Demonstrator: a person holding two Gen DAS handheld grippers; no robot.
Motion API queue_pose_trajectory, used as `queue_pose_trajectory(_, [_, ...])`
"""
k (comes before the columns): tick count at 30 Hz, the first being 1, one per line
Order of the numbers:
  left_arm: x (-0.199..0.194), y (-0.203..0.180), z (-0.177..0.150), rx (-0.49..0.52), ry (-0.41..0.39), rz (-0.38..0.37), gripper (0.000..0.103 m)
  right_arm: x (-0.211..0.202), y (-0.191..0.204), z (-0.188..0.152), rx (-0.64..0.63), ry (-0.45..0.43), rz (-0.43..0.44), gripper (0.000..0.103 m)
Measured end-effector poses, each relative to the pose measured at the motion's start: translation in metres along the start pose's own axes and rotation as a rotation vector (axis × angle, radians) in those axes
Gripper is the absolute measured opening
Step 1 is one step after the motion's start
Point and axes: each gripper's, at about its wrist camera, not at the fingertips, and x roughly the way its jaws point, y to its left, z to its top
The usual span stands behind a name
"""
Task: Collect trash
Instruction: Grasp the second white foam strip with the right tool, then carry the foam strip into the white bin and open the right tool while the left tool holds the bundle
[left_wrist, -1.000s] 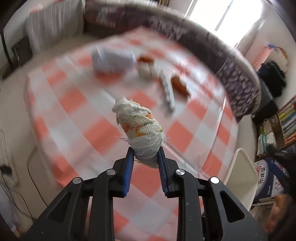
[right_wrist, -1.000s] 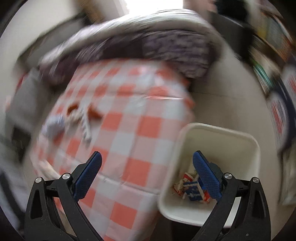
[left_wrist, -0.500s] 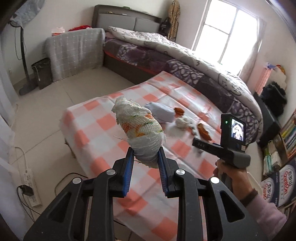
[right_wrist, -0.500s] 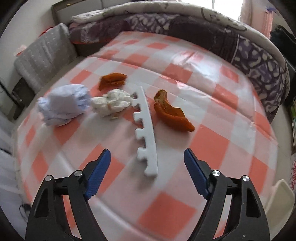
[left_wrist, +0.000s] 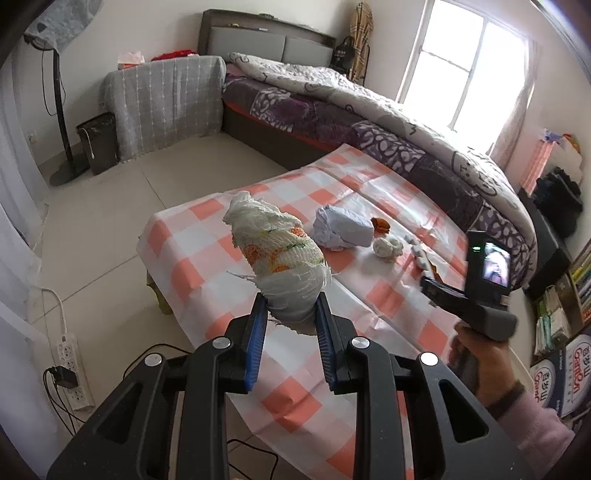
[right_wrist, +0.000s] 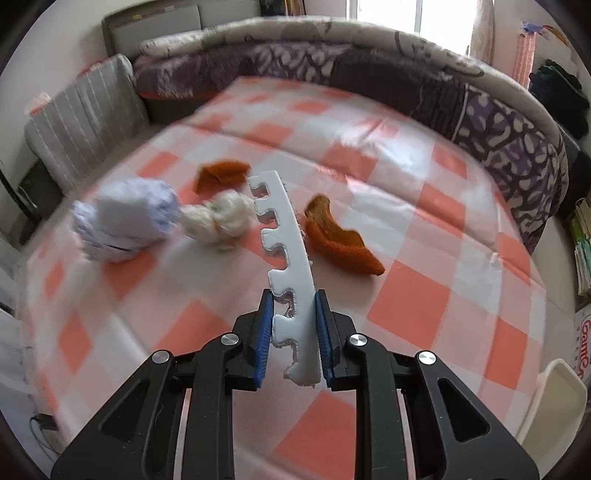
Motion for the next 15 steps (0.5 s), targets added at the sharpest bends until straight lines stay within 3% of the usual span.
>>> queue_pose_trajectory(7, [-0.011, -0.004, 0.005, -0.007, -0.070, 0.005, 0.027, -0.083, 0.013, 0.010, -0.006, -0.133, 0.073, 0.021])
queue_pose_trajectory(15, [-0.017, -0.010, 0.007, -0.011, -0.103, -0.003, 0.027, -0.150, 0.014, -0.002, 0.015, -0.209, 0.137, 0.022])
